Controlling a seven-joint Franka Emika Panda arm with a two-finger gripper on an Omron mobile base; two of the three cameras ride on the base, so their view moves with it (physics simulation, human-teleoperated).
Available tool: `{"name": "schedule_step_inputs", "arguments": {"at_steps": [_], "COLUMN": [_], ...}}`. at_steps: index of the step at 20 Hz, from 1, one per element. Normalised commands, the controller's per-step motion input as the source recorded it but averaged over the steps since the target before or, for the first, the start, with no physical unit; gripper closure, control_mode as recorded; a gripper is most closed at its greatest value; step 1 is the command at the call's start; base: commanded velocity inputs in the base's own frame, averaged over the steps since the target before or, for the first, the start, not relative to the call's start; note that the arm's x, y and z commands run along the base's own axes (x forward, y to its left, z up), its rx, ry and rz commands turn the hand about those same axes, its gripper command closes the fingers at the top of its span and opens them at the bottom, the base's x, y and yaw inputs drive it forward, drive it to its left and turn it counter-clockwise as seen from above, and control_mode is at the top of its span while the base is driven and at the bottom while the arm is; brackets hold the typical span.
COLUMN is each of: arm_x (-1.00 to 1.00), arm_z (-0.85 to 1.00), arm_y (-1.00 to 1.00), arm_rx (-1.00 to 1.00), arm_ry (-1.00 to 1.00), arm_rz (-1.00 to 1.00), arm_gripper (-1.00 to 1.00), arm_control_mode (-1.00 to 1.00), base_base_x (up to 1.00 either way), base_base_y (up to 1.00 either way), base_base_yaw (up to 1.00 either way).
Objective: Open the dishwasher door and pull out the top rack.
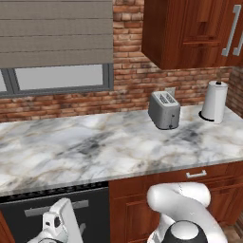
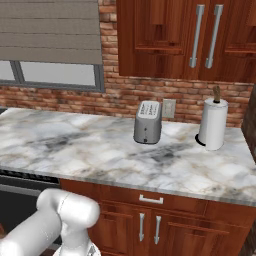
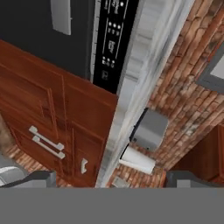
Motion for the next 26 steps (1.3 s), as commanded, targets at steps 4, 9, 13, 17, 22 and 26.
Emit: {"name": "schedule_step_inputs", "arguments": {"at_steps": [4, 9, 13, 17, 22, 26], "arm_x": [0.03, 0.05, 0.03, 0.32, 0.68, 0.73], "arm_z": [-0.52, -0.61, -0.67, -0.37, -0.15, -0.15], "arm_y": [0.94, 0.84, 0.50, 0.12, 0.00, 0.03], "arm_rx": [-0.25, -0.20, -0.14, -0.07, 0.00, 0.00], "arm_ry": [-0.16, -0.14, -0.16, -0.17, -0.14, -0.05], "arm_rz": [0.00, -0.05, -0.04, 0.00, 0.00, 0.00], "arm_gripper": [-1.00, -1.00, -1.00, -1.00, -1.00, -1.00], "arm_control_mode": [-1.00, -1.00, -1.00, -1.00, -1.00, -1.00], "base_base_x": [0.00, 0.00, 0.00, 0.00, 0.00, 0.00], "base_base_y": [0.00, 0.00, 0.00, 0.00, 0.00, 0.00], "base_base_yaw": [0.00, 0.00, 0.00, 0.00, 0.00, 0.00]}}
